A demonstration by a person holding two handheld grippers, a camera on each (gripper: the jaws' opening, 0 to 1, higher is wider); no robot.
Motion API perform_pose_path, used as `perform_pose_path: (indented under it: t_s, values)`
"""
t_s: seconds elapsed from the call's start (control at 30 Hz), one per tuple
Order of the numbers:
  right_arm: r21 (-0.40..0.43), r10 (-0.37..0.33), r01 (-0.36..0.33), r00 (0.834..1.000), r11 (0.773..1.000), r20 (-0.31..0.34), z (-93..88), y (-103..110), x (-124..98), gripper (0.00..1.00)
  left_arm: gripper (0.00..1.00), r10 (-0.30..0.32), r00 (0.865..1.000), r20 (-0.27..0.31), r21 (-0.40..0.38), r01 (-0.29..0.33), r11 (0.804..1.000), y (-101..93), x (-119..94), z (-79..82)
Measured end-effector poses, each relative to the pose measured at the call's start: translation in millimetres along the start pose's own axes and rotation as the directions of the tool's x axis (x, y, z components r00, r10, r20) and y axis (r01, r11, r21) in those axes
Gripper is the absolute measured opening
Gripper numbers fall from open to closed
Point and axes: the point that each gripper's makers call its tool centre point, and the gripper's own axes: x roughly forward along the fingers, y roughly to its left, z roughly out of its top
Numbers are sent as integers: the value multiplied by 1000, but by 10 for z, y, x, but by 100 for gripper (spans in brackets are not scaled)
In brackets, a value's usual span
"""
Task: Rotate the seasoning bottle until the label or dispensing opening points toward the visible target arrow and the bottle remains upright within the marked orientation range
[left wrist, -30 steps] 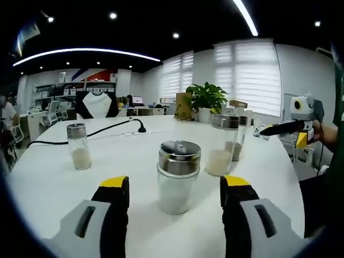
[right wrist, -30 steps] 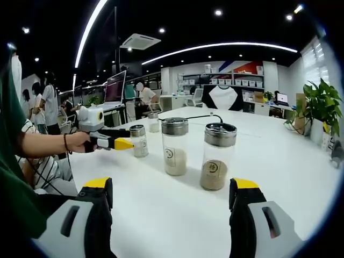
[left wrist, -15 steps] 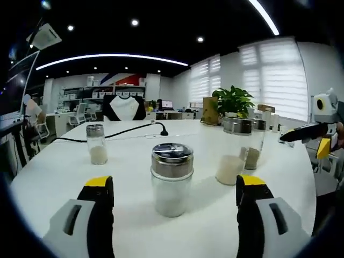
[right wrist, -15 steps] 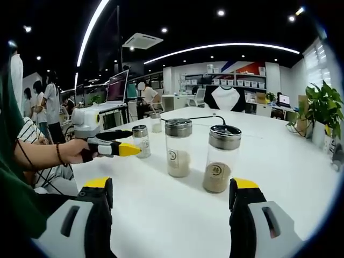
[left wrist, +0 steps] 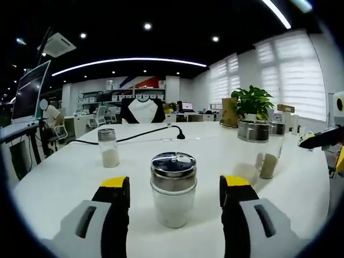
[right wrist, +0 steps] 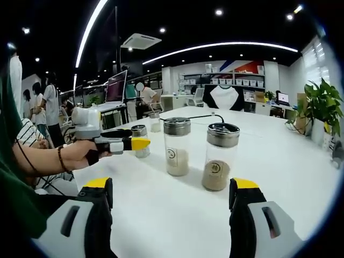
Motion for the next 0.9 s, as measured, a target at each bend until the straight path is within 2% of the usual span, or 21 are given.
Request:
perform_pose_path:
  t_s: [0.2,0.4,0.57,0.7,0.9]
  values:
    - [3,0,0,1000,1000,2,7,0,-1,91,63,6,1000,-9,0,-6,1000,7,22,-33]
    - [4,0,0,1000,1000,1,7,4,4,91,50,-6,1000,-11,-13,6,1000,-14,58,-68]
    - [3,3,-3,1000,1000,1,11,13,11,91,46,1,1000,-10,-12,-1,1000,0,70,-82]
    - [3,1,-1,1000,1000,0,11,10,6,91,37,-7,1000,-13,-24,7,1000,-4,75,-107]
    - [0,-2,2,1000,1000,-2,2,10,-1,91,36,-7,1000,-14,9,7,1000,-8,70,-107]
